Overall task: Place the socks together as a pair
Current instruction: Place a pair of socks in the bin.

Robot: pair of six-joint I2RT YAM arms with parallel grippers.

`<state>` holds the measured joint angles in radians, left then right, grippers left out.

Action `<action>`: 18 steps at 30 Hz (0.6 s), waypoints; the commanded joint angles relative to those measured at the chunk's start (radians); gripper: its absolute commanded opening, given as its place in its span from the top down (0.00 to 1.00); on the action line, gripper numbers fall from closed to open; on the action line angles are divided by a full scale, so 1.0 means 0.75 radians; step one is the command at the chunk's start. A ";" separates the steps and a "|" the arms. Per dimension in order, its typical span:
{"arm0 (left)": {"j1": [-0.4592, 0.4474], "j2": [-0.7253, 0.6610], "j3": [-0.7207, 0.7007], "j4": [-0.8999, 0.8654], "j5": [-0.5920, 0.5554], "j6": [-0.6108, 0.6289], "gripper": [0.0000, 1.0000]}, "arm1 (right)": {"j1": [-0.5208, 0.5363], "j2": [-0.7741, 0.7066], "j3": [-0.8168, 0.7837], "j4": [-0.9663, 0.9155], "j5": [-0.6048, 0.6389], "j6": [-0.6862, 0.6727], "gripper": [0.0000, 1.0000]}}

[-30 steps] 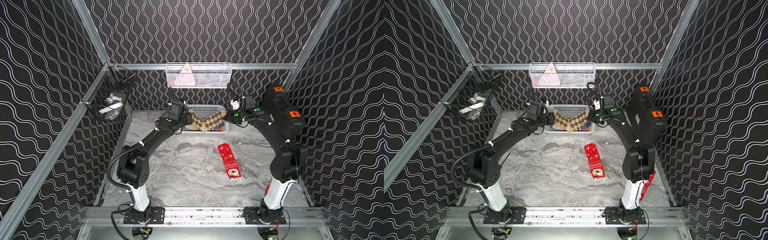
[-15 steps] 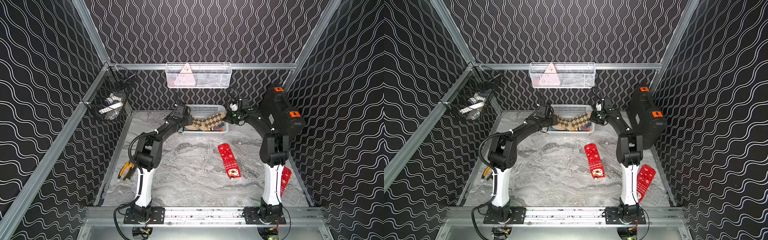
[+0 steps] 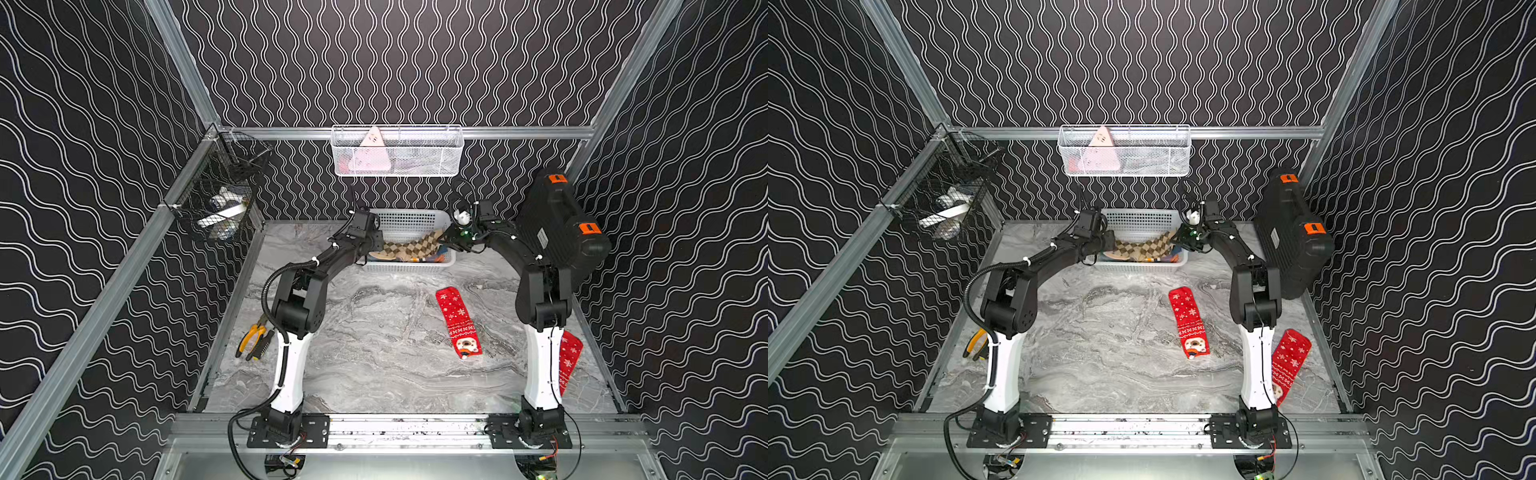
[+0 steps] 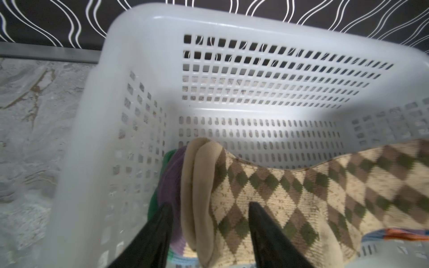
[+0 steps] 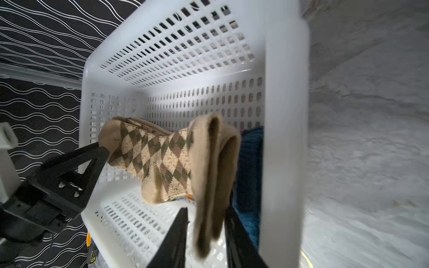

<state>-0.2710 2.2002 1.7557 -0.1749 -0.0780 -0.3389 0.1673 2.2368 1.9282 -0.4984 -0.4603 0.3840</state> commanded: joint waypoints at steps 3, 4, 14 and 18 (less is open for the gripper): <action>-0.005 -0.154 -0.053 0.071 -0.020 0.026 0.30 | 0.002 -0.188 -0.065 -0.041 0.145 -0.041 0.56; -0.012 -0.193 -0.066 0.076 -0.020 0.028 0.30 | 0.005 -0.229 -0.081 -0.053 0.164 -0.047 0.54; -0.160 -0.778 -0.533 0.157 -0.053 -0.013 0.28 | 0.032 -0.755 -0.588 -0.127 0.267 -0.030 0.48; -0.215 -1.021 -0.881 0.218 -0.061 -0.090 0.28 | 0.067 -0.964 -0.974 -0.011 0.241 0.008 0.49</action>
<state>-0.4137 1.5131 1.2079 -0.0544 -0.1070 -0.3588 0.2020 1.5776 1.3087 -0.5434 -0.2760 0.3588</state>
